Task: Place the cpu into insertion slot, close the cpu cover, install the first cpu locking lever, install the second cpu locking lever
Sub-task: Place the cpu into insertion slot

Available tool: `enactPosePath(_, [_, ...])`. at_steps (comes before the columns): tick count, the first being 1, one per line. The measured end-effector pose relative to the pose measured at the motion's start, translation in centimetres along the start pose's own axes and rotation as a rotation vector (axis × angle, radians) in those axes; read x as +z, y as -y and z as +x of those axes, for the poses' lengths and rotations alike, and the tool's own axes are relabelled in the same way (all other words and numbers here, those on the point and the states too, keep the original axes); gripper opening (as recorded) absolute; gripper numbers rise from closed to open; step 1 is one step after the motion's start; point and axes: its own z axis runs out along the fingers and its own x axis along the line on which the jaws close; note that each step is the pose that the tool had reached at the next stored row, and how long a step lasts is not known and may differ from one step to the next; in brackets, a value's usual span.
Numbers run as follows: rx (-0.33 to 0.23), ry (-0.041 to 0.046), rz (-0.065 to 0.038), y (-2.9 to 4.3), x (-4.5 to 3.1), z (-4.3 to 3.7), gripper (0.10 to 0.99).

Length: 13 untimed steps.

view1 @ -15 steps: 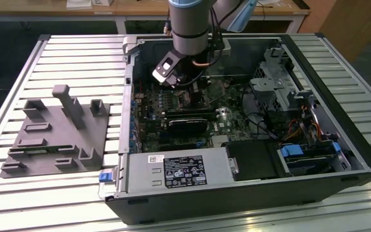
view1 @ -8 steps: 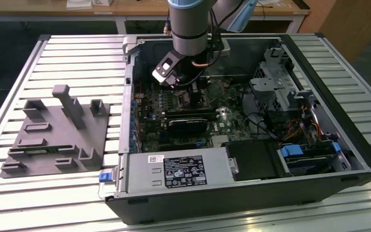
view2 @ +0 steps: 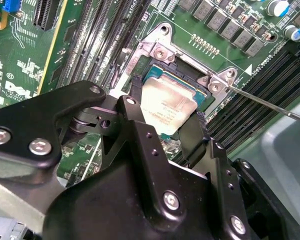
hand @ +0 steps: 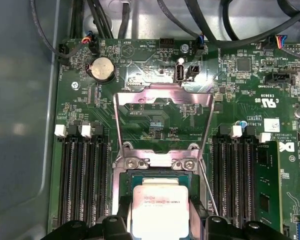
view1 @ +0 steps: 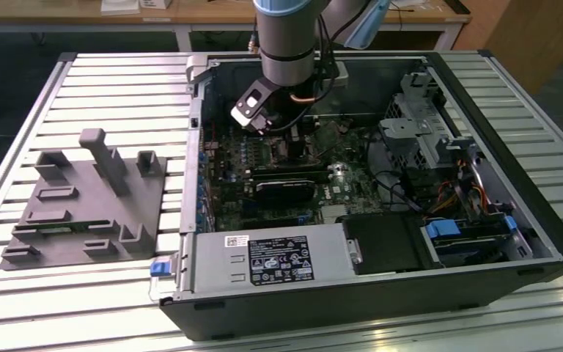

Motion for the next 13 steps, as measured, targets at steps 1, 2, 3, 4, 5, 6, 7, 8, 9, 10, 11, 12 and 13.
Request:
enactPosePath(1, [0.0, 0.0, 0.0, 0.0, 0.03, 0.0, 0.541])
enactPosePath(2, [0.0, 0.0001, 0.0, 0.01, 0.05, 0.0, 0.541])
enactPosePath(3, [0.0, 0.0002, 0.0, 0.01, 0.05, 0.0, 0.541])
enactPosePath(4, [0.0, 0.0002, 0.0, 0.01, 0.05, 0.0, 0.541])
enactPosePath(5, [0.0, 0.0002, 0.0, 0.01, 0.06, 0.0, 0.541])
enactPosePath(6, [0.0, 0.0001, 0.0, 0.01, 0.07, 0.0, 0.541])
enactPosePath(7, [0.0, 0.0001, 0.0, 0.01, 0.07, 0.0, 0.541])
enactPosePath(8, [0.0, 0.0001, 0.0, 0.01, 0.07, 0.0, 0.541])
enactPosePath(9, [0.0, 0.0001, 0.0, 0.01, 0.07, 0.0, 0.541])
enactPosePath(10, [0.0, 0.0001, 0.0, 0.01, 0.07, 0.0, 0.541])
enactPosePath(11, [0.0, 0.0001, 0.0, 0.01, 0.08, 0.0, 0.553])
enactPosePath(12, [0.0, 0.0, 0.0, 0.01, 0.08, 0.0, 0.553])
enactPosePath(13, [0.0, 0.0001, 0.0, 0.01, 0.08, 0.0, 0.616])
